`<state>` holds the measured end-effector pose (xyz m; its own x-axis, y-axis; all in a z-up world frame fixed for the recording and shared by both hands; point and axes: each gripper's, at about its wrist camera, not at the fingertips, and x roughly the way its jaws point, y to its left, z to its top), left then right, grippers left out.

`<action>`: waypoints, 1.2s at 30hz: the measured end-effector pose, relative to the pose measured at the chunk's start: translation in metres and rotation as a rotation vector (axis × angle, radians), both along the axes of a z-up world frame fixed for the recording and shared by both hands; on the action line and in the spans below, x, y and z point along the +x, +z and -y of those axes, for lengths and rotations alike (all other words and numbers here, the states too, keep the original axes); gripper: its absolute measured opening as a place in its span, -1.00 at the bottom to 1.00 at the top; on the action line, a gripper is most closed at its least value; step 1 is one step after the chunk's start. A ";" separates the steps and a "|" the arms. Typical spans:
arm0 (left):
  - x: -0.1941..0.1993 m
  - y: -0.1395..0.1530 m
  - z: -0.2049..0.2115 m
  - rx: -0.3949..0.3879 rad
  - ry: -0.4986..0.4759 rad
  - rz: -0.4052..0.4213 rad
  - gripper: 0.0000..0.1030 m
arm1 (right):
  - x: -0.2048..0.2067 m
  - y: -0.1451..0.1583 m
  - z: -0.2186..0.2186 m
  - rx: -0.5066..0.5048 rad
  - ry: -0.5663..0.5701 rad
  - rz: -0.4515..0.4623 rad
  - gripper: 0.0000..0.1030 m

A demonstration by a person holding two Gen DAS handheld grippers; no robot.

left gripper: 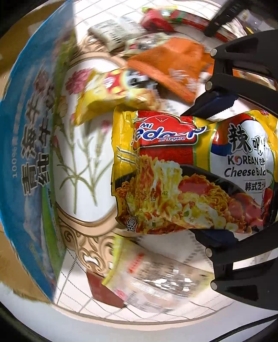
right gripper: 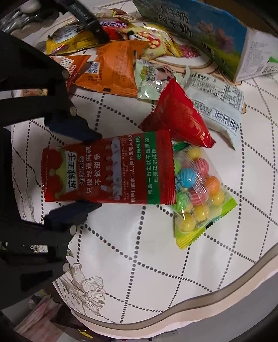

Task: Organize snacks
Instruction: 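Carry both packets into the cardboard box and open both grippers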

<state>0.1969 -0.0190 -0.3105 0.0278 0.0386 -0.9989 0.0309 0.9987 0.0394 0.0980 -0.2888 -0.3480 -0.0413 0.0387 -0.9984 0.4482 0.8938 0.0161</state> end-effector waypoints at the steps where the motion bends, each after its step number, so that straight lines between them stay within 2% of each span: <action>1: -0.010 0.003 0.000 0.004 -0.005 0.008 0.67 | -0.006 0.001 -0.002 0.003 0.005 0.007 -0.03; 8: -0.068 0.030 -0.007 -0.024 0.015 0.044 0.66 | -0.048 0.015 -0.014 0.079 0.010 0.049 -0.10; 13: -0.080 0.085 -0.007 -0.063 -0.001 0.122 0.66 | -0.054 0.059 -0.024 0.137 0.051 0.130 -0.11; 16: -0.069 0.134 -0.010 -0.118 0.004 0.198 0.66 | -0.043 0.097 -0.037 0.177 0.103 0.207 -0.11; 20: -0.015 0.190 -0.009 -0.166 -0.005 0.315 0.66 | -0.009 0.141 -0.052 0.208 0.167 0.302 -0.11; 22: 0.013 0.207 -0.007 -0.166 -0.005 0.358 0.66 | 0.019 0.158 -0.056 0.196 0.199 0.348 -0.11; 25: 0.059 0.211 -0.008 -0.150 -0.004 0.390 0.66 | 0.063 0.167 -0.064 0.145 0.233 0.385 -0.11; 29: 0.128 0.189 0.002 -0.139 -0.005 0.364 0.66 | 0.119 0.159 -0.071 0.098 0.258 0.378 -0.11; 30: 0.143 0.174 0.013 -0.136 -0.004 0.357 0.66 | 0.131 0.153 -0.073 0.087 0.261 0.369 -0.11; 33: 0.187 0.144 0.011 -0.128 -0.007 0.316 0.66 | 0.156 0.135 -0.080 0.058 0.267 0.327 -0.11; 34: 0.193 0.137 0.011 -0.129 -0.008 0.302 0.66 | 0.165 0.137 -0.079 0.048 0.269 0.314 -0.11; 36: 0.205 0.117 0.012 -0.131 -0.005 0.266 0.66 | 0.169 0.121 -0.079 0.032 0.278 0.288 -0.11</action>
